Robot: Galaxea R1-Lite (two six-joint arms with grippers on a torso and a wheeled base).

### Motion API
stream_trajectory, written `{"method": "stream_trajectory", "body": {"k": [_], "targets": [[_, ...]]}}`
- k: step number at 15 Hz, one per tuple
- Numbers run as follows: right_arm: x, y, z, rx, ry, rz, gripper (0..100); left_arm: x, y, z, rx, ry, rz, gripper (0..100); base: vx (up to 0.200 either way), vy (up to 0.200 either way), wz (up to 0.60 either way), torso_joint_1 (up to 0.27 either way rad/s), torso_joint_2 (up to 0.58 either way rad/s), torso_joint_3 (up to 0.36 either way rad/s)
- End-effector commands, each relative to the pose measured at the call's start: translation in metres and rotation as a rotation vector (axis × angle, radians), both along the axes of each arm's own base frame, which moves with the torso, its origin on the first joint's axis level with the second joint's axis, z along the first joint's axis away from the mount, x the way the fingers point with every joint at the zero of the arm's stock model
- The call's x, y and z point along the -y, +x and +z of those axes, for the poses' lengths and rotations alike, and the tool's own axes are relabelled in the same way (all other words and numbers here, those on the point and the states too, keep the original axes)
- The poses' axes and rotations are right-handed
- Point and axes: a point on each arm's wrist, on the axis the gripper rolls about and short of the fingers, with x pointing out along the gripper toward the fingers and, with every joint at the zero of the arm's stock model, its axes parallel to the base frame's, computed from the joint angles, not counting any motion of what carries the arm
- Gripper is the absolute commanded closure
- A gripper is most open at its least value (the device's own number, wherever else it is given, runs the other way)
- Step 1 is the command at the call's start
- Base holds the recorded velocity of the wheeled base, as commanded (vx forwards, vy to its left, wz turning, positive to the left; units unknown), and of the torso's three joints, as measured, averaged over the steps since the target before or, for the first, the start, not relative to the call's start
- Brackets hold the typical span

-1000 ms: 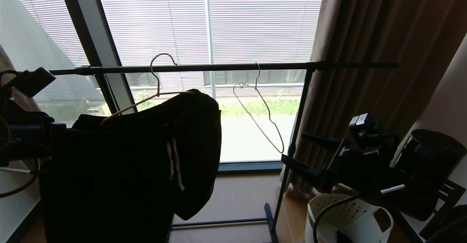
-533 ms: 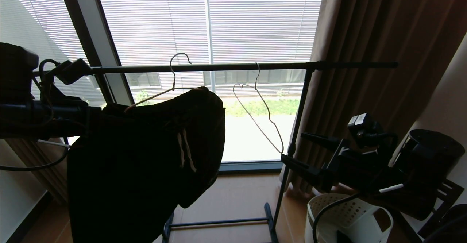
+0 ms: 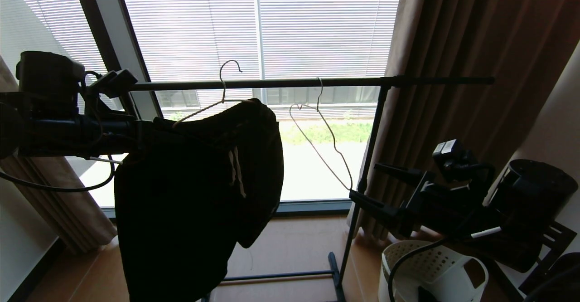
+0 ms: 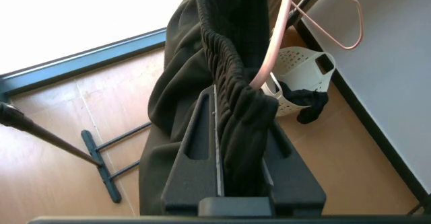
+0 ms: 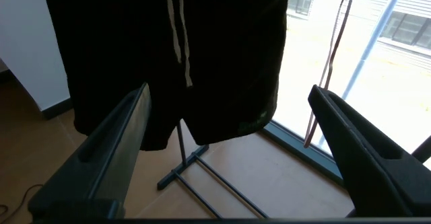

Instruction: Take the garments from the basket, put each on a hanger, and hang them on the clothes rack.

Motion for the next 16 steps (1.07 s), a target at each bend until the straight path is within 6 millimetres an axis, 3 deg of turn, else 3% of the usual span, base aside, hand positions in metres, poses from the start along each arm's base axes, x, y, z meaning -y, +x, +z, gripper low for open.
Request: {"method": "stream_trajectory", "body": {"k": [1,6,16], "targets": [[0.0,0.0,0.0,0.0,-0.001,0.001,0,0.001,0.01,-0.01,-0.017,0.0,-0.002,100,0.0,0.0,0.0,0.0,0.0,0.0],[0.0,0.0,-0.001,-0.003,-0.003,0.001,0,0.001,0.024,-0.01,0.027,-0.049,0.027,100,0.0,0.0,0.0,0.0,0.0,0.0],[0.0,0.0,-0.002,-0.006,-0.004,0.001,0,0.0,0.039,-0.028,-0.009,-0.052,0.033,100,0.0,0.0,0.0,0.0,0.0,0.0]]}}
